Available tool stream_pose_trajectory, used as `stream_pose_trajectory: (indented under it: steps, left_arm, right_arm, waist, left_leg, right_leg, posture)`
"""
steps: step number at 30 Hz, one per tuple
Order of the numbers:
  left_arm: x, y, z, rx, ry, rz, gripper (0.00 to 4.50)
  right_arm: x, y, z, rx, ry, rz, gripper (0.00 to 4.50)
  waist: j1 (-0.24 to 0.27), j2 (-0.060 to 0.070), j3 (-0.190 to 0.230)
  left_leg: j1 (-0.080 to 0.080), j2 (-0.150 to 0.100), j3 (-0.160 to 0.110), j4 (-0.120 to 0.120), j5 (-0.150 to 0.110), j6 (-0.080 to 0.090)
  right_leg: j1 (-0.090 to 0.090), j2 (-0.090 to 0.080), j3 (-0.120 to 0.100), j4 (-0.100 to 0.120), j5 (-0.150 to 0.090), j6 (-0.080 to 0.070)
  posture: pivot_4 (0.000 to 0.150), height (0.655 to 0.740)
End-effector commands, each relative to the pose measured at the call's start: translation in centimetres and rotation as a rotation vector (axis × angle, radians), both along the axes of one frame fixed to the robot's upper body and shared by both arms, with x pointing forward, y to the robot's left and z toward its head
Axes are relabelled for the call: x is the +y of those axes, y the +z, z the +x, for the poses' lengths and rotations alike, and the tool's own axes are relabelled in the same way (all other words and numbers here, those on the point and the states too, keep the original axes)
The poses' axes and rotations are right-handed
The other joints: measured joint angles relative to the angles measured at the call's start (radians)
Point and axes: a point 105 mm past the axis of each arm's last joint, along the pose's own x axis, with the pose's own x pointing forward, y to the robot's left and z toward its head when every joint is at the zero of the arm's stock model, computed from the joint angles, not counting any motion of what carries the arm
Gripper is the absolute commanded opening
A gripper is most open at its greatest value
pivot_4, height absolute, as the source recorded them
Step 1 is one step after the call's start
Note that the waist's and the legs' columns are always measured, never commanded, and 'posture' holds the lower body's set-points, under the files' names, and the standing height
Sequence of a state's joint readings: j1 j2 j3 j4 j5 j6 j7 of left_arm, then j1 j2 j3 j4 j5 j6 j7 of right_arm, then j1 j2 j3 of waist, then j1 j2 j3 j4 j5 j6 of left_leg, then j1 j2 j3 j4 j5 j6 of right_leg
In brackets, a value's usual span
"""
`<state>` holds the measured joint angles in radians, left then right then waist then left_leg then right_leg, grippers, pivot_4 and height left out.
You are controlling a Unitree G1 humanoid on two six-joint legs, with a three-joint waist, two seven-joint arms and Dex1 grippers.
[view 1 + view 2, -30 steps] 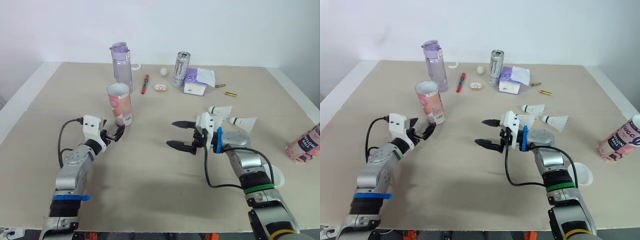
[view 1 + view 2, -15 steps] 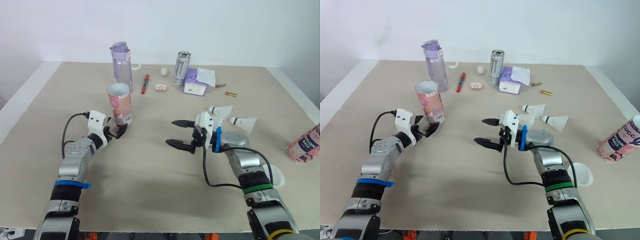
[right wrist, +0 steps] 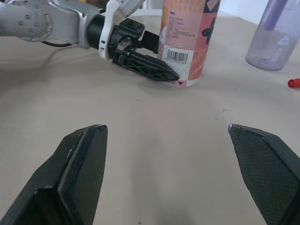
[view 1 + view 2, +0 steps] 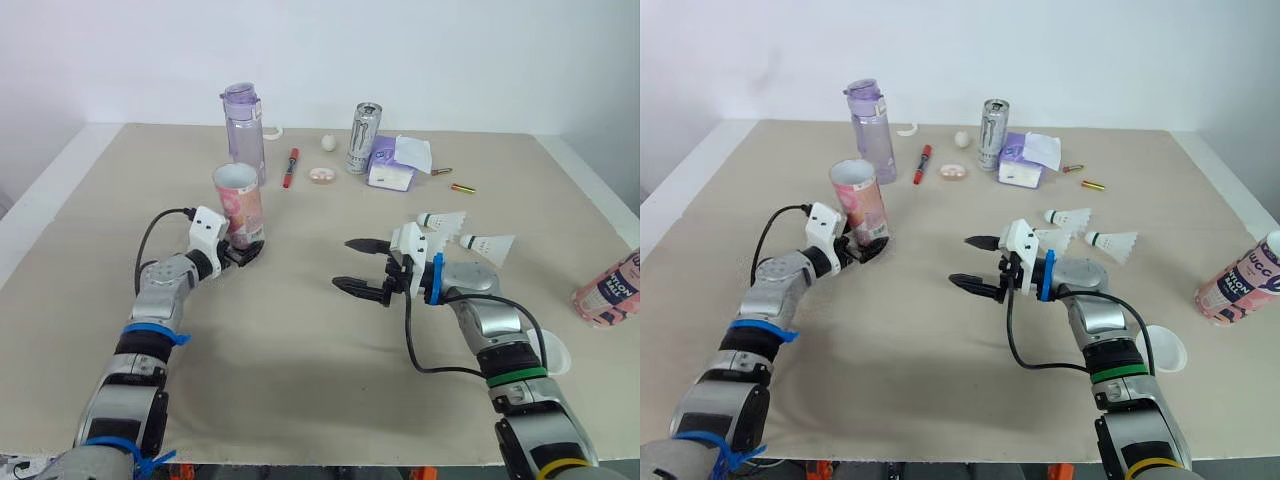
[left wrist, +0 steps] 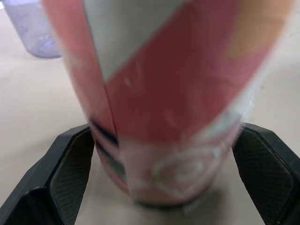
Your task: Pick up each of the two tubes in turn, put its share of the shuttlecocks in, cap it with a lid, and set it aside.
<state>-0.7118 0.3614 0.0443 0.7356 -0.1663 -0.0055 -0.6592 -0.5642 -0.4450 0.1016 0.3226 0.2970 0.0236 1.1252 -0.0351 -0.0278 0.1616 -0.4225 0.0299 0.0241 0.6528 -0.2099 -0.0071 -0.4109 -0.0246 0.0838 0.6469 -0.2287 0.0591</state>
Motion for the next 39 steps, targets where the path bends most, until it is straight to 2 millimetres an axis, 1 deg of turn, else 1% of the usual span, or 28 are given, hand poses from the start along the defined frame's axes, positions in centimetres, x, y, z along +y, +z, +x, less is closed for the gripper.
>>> stream_pose_trajectory:
  steps: [1, 6, 9, 13, 14, 15, 16, 17, 24, 27, 33, 36, 38, 39]
  left_arm:
    - [-0.2, 1.4, 0.8, -0.041, -0.014, -0.027, 4.50]
    - [-1.0, 2.1, 1.5, -0.046, -0.059, -0.027, 4.50]
    - [-1.5, 2.3, 1.4, -0.065, -0.097, -0.011, 4.50]
    - [-1.7, 2.0, 1.1, -0.081, -0.124, 0.006, 4.50]
    - [-1.6, 1.8, 1.1, -0.077, -0.119, 0.008, 4.00]
    - [-1.4, 1.6, 1.1, -0.074, -0.112, 0.006, 3.96]
    - [-1.3, 1.5, 1.0, -0.071, -0.106, 0.004, 3.75]
    - [-1.1, 1.4, 1.1, -0.071, -0.096, 0.001, 3.24]
    - [-0.1, 1.0, 0.5, -0.083, -0.079, -0.002, 3.24]
    - [-0.1, 1.2, 0.1, -0.103, -0.091, -0.012, 3.24]
    - [-1.2, 1.8, -1.9, -0.164, -0.236, 0.073, 3.24]
    - [-2.2, 1.8, -3.7, -0.168, -0.368, 0.147, 3.24]
    - [-3.0, 2.0, -5.0, -0.163, -0.459, 0.187, 3.24]
    - [-3.6, 2.2, -6.1, -0.151, -0.532, 0.218, 3.24]
  right_arm:
    - [-0.6, 1.7, 0.1, -0.070, -0.018, 0.016, 4.42]
    - [-0.8, 1.8, 0.0, -0.074, -0.025, 0.013, 4.42]
    - [-0.9, 1.9, 0.0, -0.077, -0.029, 0.011, 4.42]
    - [-1.0, 1.9, -0.1, -0.079, -0.034, 0.008, 4.42]
    - [-1.0, 1.9, -0.1, -0.079, -0.035, 0.008, 4.50]
    - [-1.0, 1.9, -0.1, -0.078, -0.035, 0.007, 4.50]
    - [-1.0, 1.8, -0.1, -0.077, -0.036, 0.007, 4.50]
    - [-1.0, 1.8, -0.1, -0.077, -0.035, 0.006, 4.50]
    - [-0.7, 1.8, -0.2, -0.073, -0.023, 0.004, 4.50]
    - [-0.6, 1.8, -0.4, -0.072, -0.016, 0.009, 4.50]
    - [-0.7, 2.5, -1.3, -0.076, 0.002, 0.033, 4.50]
    - [-1.0, 2.7, -2.2, -0.079, 0.009, 0.044, 4.50]
    - [-1.0, 2.9, -3.0, -0.076, 0.024, 0.054, 4.50]
    - [-1.0, 3.0, -3.8, -0.074, 0.043, 0.059, 4.50]
  waist:
    - [0.000, 0.000, 0.000]
    - [0.000, 0.000, 0.000]
    - [0.000, 0.000, 0.000]
    - [0.000, 0.000, 0.000]
    - [0.000, 0.000, 0.000]
    - [0.000, 0.000, 0.000]
    - [0.000, 0.000, 0.000]
    - [0.000, 0.000, 0.000]
    - [-0.001, 0.000, 0.000]
    - [-0.001, 0.000, 0.000]
    - [-0.001, 0.000, 0.000]
    - [0.000, 0.000, 0.000]
    - [0.000, 0.000, 0.000]
    - [0.000, 0.000, 0.000]
  left_leg:
    - [0.000, 0.000, 0.000, 0.000, 0.000, 0.000]
    - [-0.001, -0.001, 0.000, 0.000, 0.000, 0.000]
    - [-0.001, -0.001, 0.000, 0.000, 0.000, 0.000]
    - [-0.002, -0.001, 0.000, 0.000, 0.000, 0.000]
    - [-0.002, -0.001, 0.000, 0.000, 0.000, 0.000]
    - [-0.002, -0.001, 0.000, 0.000, 0.000, 0.000]
    - [-0.002, -0.001, 0.000, 0.000, 0.000, 0.000]
    - [-0.002, -0.001, 0.000, 0.000, 0.000, 0.000]
    - [-0.002, 0.000, -0.001, 0.000, 0.000, 0.000]
    - [-0.002, 0.000, -0.001, 0.000, 0.000, 0.000]
    - [-0.002, 0.000, -0.001, 0.000, 0.000, 0.000]
    - [-0.002, 0.000, -0.001, 0.000, 0.000, 0.000]
    - [-0.002, 0.000, -0.001, 0.000, 0.000, 0.000]
    - [-0.002, 0.000, -0.001, 0.000, 0.000, 0.000]
  right_leg:
    - [0.000, 0.000, 0.000, 0.000, 0.000, 0.000]
    - [-0.001, 0.000, 0.000, 0.000, -0.001, 0.001]
    - [-0.001, 0.000, 0.000, 0.000, -0.001, 0.001]
    - [-0.001, 0.000, 0.000, 0.000, -0.001, 0.001]
    - [-0.001, 0.000, 0.000, 0.000, -0.001, 0.001]
    - [-0.001, 0.000, 0.000, 0.000, -0.001, 0.001]
    - [-0.001, 0.000, 0.000, 0.000, -0.001, 0.001]
    - [-0.001, 0.000, 0.000, 0.000, -0.001, 0.001]
    - [-0.001, 0.000, 0.000, 0.000, -0.001, 0.001]
    - [-0.001, 0.000, 0.000, 0.000, -0.001, 0.001]
    - [-0.001, 0.000, 0.000, 0.001, 0.000, 0.001]
    - [-0.001, 0.000, 0.000, 0.001, -0.001, 0.000]
    - [-0.001, 0.000, 0.000, 0.001, -0.001, 0.001]
    - [-0.002, 0.000, 0.000, 0.001, -0.001, 0.001]
  posture:
    - [0.150, 0.7400]
    - [0.150, 0.7400]
    - [0.150, 0.7400]
    - [0.150, 0.7400]
    - [0.150, 0.7400]
    - [0.150, 0.7400]
    - [0.150, 0.7400]
    - [0.150, 0.7400]
    - [0.150, 0.7400]
    - [0.150, 0.7400]
    - [0.150, 0.7400]
    - [0.150, 0.7400]
    - [0.150, 0.7400]
    - [0.150, 0.7400]
